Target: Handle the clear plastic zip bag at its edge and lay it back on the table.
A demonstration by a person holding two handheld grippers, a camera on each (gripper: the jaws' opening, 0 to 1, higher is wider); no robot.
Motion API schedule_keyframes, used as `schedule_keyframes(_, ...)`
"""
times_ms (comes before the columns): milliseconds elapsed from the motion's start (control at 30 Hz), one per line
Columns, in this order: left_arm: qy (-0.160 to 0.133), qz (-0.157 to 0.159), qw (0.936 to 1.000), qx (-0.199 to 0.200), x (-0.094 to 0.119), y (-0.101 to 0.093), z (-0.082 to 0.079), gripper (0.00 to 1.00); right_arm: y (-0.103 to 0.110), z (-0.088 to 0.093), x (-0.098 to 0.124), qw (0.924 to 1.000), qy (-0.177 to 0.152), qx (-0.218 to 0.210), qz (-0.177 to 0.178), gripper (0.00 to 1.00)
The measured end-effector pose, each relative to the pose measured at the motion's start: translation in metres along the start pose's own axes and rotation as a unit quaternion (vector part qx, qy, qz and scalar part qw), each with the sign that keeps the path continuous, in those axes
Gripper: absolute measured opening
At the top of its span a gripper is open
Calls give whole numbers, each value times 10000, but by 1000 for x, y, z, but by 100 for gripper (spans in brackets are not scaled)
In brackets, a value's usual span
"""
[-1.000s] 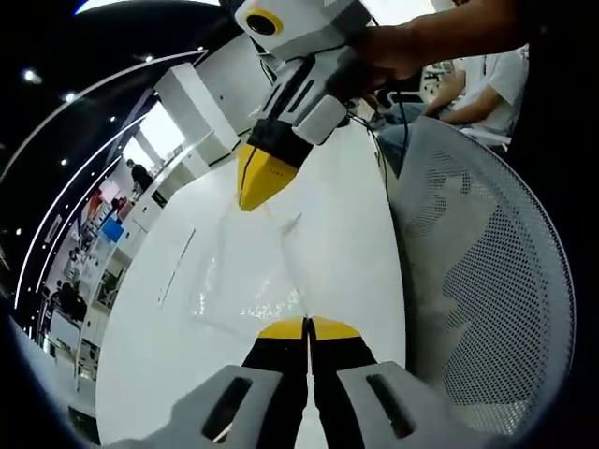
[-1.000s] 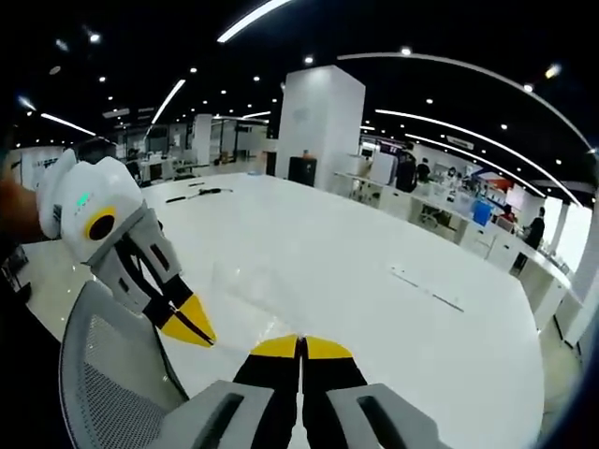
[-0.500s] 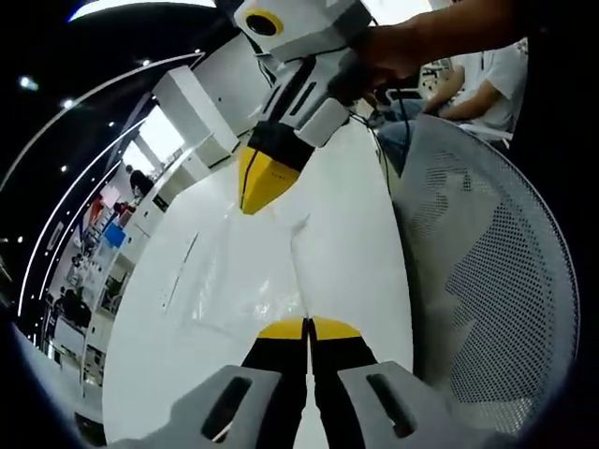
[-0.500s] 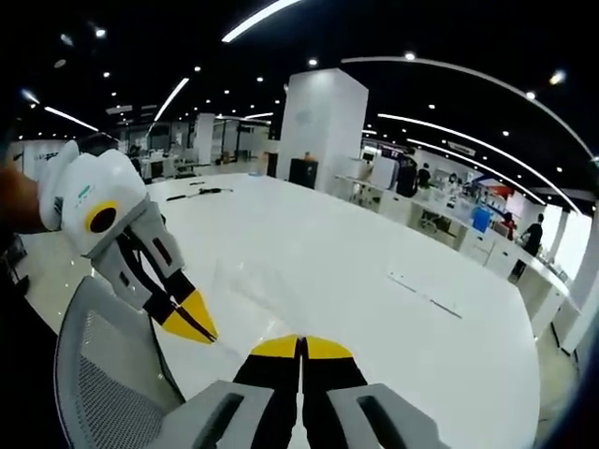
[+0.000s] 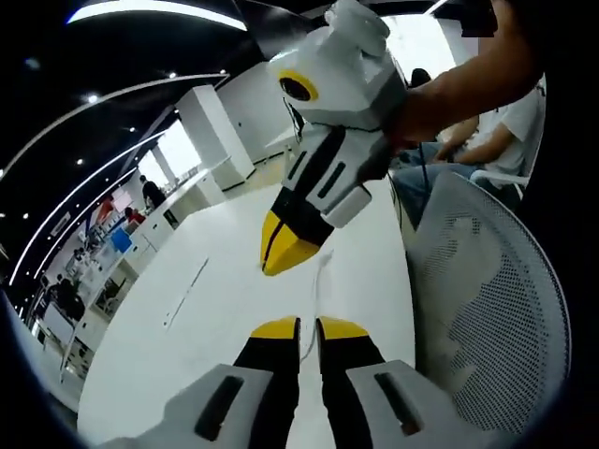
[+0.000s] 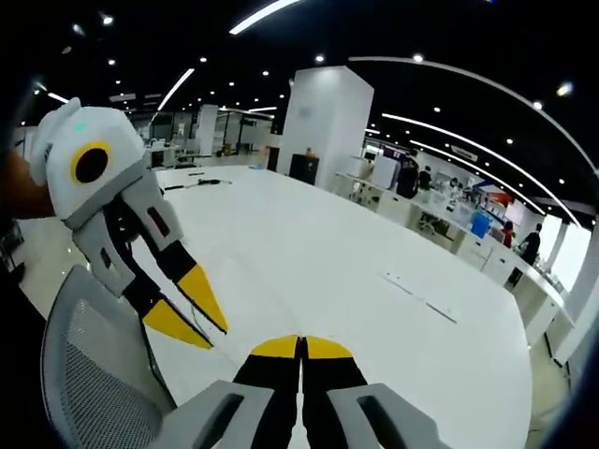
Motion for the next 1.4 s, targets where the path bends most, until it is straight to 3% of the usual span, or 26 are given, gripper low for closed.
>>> schedule_keyframes(100,-322,-66,9992,225,6,8,-11,10,-4,0,-1,10000,-15,-12,24,0)
schedule_keyframes(133,-588,51,9972,454,11,7,-18,12,-5,0,-1,10000,2,-11,21,0)
schedule_keyframes(200,-881,-12,9923,875,21,13,-26,13,-6,3,-3,9999,52,123,32,0)
schedule_keyframes(433,-962,-140,9893,1088,40,21,-26,16,-13,10,-7,9999,95,135,43,0)
schedule_keyframes(633,-699,-297,9885,1308,52,26,-4,25,-22,13,-12,9995,139,282,97,0)
schedule_keyframes(900,-585,-514,9833,1646,69,29,27,32,-35,14,-21,9985,155,505,137,0)
schedule_keyframes(1133,-539,-753,9754,1998,78,31,51,37,-39,18,-29,9965,241,800,89,0)
schedule_keyframes(1400,-491,-925,9672,2316,83,19,77,41,-40,27,-45,9928,328,1153,-32,0)
Point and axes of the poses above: the point that each gripper's makers call its tool centre point, and the gripper's own axes: x roughly backward along the fingers, y roughly to its left, z roughly out of its underside, the point moved 1 cm from there along x, roughly backward along the fingers, and after that the axes turned 14 degrees about x, right-handed, at the moved point
